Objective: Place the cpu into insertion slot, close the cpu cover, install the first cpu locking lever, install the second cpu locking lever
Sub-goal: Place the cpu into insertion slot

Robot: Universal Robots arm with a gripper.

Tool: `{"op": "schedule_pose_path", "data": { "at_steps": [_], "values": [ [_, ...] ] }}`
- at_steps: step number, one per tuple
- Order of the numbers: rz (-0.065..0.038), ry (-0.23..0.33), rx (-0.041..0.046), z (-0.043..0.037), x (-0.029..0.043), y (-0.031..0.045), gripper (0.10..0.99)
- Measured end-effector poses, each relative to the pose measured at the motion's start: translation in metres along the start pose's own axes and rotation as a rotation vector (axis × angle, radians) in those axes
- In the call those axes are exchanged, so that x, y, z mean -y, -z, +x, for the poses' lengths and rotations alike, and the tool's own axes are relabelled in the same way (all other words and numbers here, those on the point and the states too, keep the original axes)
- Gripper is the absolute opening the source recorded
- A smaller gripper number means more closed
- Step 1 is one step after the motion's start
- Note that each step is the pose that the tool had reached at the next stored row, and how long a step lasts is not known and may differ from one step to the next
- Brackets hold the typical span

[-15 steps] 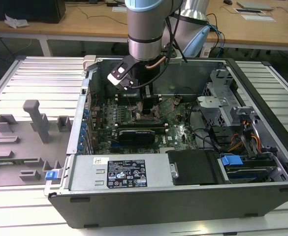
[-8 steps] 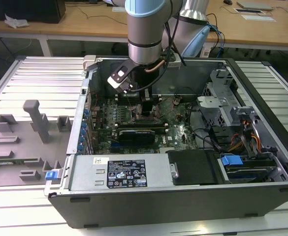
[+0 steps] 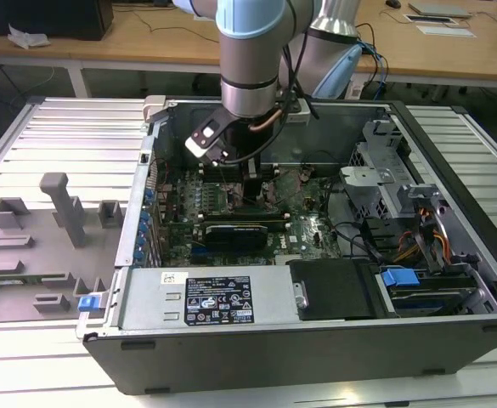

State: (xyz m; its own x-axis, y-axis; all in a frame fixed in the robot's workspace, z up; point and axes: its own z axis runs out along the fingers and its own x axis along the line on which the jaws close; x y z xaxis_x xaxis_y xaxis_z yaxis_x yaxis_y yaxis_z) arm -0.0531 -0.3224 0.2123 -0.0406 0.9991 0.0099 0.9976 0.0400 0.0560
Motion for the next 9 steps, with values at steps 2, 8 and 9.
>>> {"op": "schedule_pose_path", "data": {
  "at_steps": [2, 8, 9],
  "values": [
    [0.001, -0.006, 0.0003, 0.0004, 0.0000, -0.0016, 0.537],
    [0.002, -0.018, 0.0011, 0.0010, 0.0002, -0.0037, 0.537],
    [0.002, -0.018, 0.0025, 0.0010, 0.0002, -0.0042, 0.537]
  ]
}}
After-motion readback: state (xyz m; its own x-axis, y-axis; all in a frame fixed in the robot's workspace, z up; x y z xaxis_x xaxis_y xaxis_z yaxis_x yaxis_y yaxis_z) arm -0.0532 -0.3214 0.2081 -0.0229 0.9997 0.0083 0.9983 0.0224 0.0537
